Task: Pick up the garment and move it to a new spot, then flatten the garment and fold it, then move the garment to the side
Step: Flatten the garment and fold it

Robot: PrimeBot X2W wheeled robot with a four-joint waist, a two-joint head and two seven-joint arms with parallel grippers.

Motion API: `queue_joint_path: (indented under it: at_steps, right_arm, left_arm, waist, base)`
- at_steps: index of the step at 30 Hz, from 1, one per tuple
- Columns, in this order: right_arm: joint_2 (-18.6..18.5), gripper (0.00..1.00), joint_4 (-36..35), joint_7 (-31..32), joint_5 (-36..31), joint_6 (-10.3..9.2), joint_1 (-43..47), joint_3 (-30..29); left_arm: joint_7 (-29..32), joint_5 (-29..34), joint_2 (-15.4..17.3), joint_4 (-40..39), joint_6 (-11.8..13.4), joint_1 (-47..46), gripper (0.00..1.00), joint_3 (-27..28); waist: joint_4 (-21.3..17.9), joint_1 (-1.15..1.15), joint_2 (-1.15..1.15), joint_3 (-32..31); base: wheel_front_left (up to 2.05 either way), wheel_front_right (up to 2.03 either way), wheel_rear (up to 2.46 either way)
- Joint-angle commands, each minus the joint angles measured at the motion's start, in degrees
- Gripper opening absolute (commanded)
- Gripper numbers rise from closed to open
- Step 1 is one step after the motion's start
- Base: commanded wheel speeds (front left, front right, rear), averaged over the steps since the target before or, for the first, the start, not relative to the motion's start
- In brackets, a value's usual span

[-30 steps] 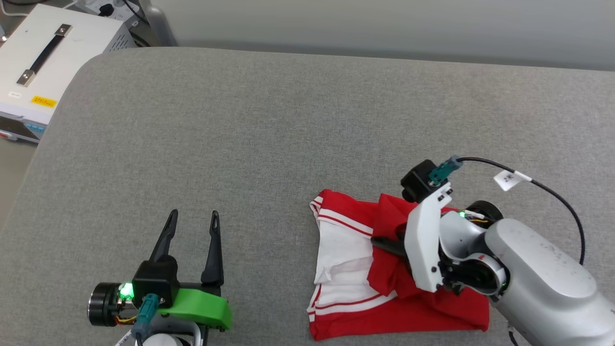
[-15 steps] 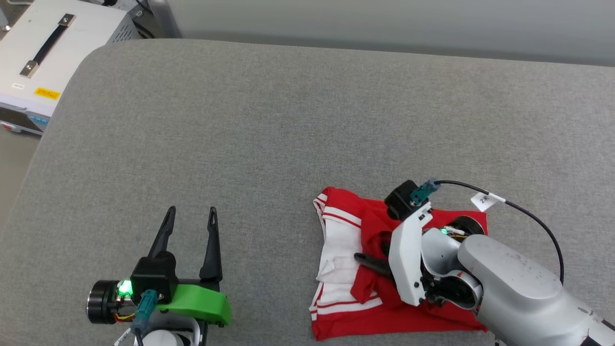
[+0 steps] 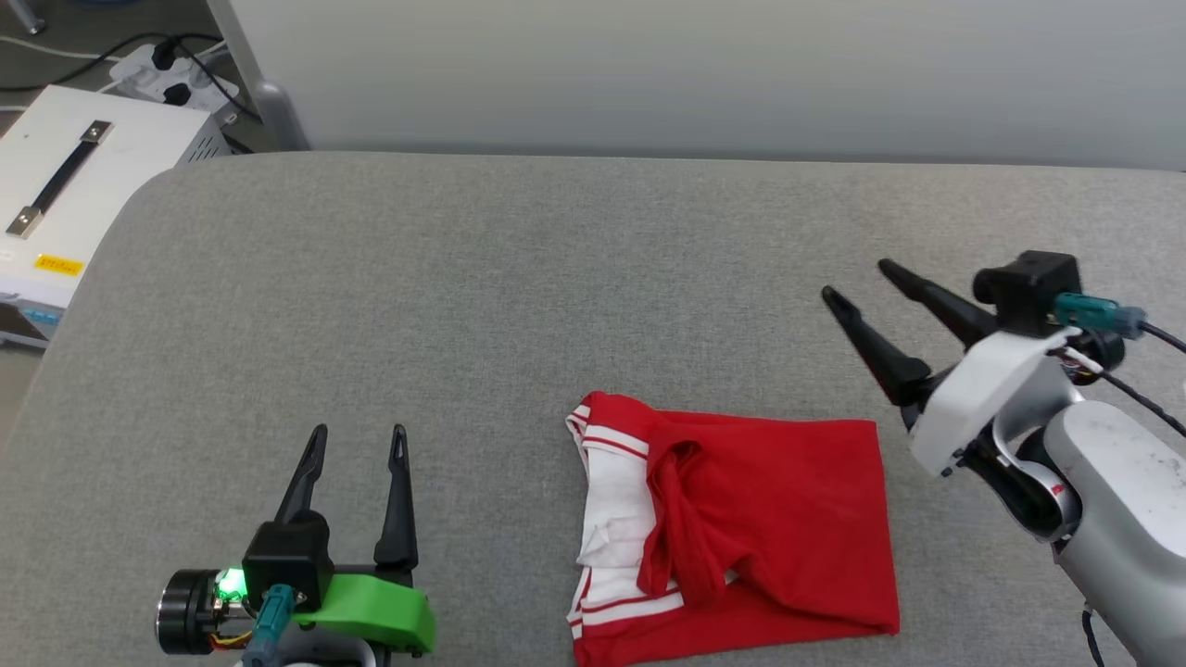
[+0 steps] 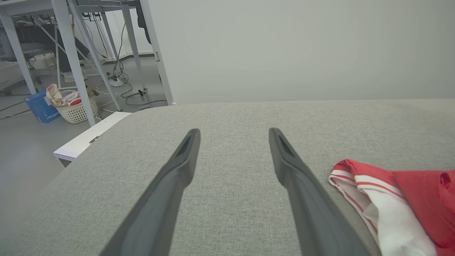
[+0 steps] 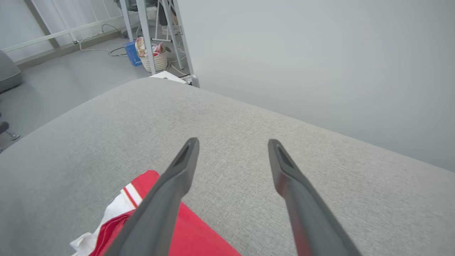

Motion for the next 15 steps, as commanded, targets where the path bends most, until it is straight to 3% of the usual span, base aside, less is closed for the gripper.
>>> queue_joint_path:
  at_steps: [1, 7, 15]
  right_arm:
    - [0.9, 1.00, 0.7, -2.6, -2.0, -0.05, 2.1, -2.6]
    - [5.1, 1.00, 1.5, -9.4, -13.6, -0.05, 9.1, -17.3]
    - [14.0, 1.00, -7.7, -10.3, -28.6, -0.05, 21.1, -34.6]
  left_arm:
    - [-0.3, 0.3, -0.1, -0.3, 0.0, 0.9, 1.00, 0.2]
    - [-0.3, 0.1, -0.3, -1.0, 0.1, 2.0, 1.00, 0.4]
    - [-0.3, 0.0, -0.4, -1.6, 0.1, 3.1, 1.00, 0.6]
  waist:
    - [-1.4, 0.00, 0.00, -1.4]
    - [-2.9, 0.00, 0.00, -2.4]
    - [-3.8, 0.00, 0.00, -3.3]
  base:
    - [0.00, 0.00, 0.00]
    - [0.00, 0.00, 0.00]
    - [0.00, 0.00, 0.00]
